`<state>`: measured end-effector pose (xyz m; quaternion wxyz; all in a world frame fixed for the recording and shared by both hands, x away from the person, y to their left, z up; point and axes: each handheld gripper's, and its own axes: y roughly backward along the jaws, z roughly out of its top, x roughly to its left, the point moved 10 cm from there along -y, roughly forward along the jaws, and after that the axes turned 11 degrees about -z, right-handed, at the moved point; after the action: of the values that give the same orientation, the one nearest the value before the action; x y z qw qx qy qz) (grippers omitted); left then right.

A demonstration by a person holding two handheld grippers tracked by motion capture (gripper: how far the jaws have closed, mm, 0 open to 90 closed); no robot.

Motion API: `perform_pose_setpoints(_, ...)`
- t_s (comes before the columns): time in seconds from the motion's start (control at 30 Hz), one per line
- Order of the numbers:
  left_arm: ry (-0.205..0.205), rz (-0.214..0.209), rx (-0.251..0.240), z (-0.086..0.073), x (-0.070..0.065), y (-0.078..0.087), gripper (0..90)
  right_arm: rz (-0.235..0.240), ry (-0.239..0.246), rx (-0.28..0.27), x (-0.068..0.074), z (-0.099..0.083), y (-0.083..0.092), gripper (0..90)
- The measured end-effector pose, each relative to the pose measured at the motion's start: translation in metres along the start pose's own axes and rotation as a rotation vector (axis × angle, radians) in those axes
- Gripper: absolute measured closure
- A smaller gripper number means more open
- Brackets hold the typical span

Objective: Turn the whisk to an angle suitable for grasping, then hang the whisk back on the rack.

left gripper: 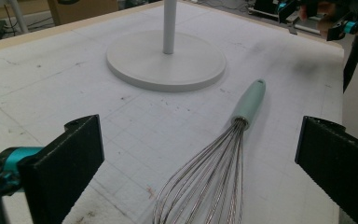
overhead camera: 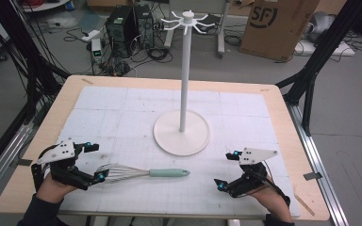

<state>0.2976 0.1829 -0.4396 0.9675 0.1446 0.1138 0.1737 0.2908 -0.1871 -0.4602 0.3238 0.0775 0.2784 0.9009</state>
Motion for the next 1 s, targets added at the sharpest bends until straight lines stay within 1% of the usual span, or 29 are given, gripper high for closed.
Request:
perform_pose_setpoints(0.13,-0.005,-0.004,0.007,-0.001,-0.001,0.001,1.7,0.008,-0.002,0.008,0.001,-0.004,0.001,0.5)
perform_pose_setpoints(0.17,-0.006,-0.003,0.005,-0.001,-0.002,0.001,1.7,-0.001,-0.001,0.007,-0.001,-0.005,0.001,0.6)
perform_pose_setpoints(0.23,-0.007,-0.001,0.004,0.0,-0.002,0.002,1.7,0.002,-0.014,0.005,-0.001,-0.006,0.003,0.6)
perform_pose_setpoints(0.3,-0.007,-0.002,0.004,0.0,-0.002,0.002,1.7,0.004,-0.013,0.002,0.0,-0.006,0.004,0.5)
perform_pose_setpoints(0.37,-0.004,-0.009,0.004,-0.001,-0.002,0.001,1.7,0.006,0.002,-0.002,0.001,-0.005,0.004,0.6)
perform_pose_setpoints(0.4,-0.004,-0.011,0.005,-0.001,-0.003,0.001,1.7,0.013,-0.003,0.001,0.002,-0.004,0.005,0.6)
perform_pose_setpoints(0.5,-0.01,-0.029,0.0,0.0,-0.005,0.0,1.7,0.032,0.0,0.003,0.004,-0.004,0.004,0.6)
perform_pose_setpoints(0.6,-0.014,-0.044,-0.003,0.001,-0.007,-0.001,1.7,0.038,-0.007,0.007,0.007,-0.005,0.005,0.6)
perform_pose_setpoints(0.63,-0.016,-0.042,-0.003,0.002,-0.007,-0.001,1.7,0.039,-0.005,0.008,0.007,-0.005,0.005,0.6)
perform_pose_setpoints(0.67,-0.028,-0.042,-0.003,0.003,-0.008,-0.002,1.7,0.036,0.004,0.003,0.006,-0.004,0.006,0.6)
perform_pose_setpoints(0.73,-0.047,-0.049,-0.01,0.007,-0.012,-0.002,1.7,0.037,0.004,-0.006,0.006,-0.004,0.007,0.6)
perform_pose_setpoints(0.83,-0.058,-0.062,-0.01,0.012,-0.017,-0.004,1.7,0.04,0.004,-0.005,0.006,-0.004,0.008,0.6)
perform_pose_setpoints(0.97,-0.051,-0.085,0.014,0.013,-0.018,-0.011,1.7,0.035,0.0,-0.009,0.004,-0.004,0.009,0.6)
perform_pose_setpoints(1.0,-0.042,-0.093,0.015,0.014,-0.018,-0.012,1.7,0.034,-0.003,-0.009,0.004,-0.004,0.01,0.6)
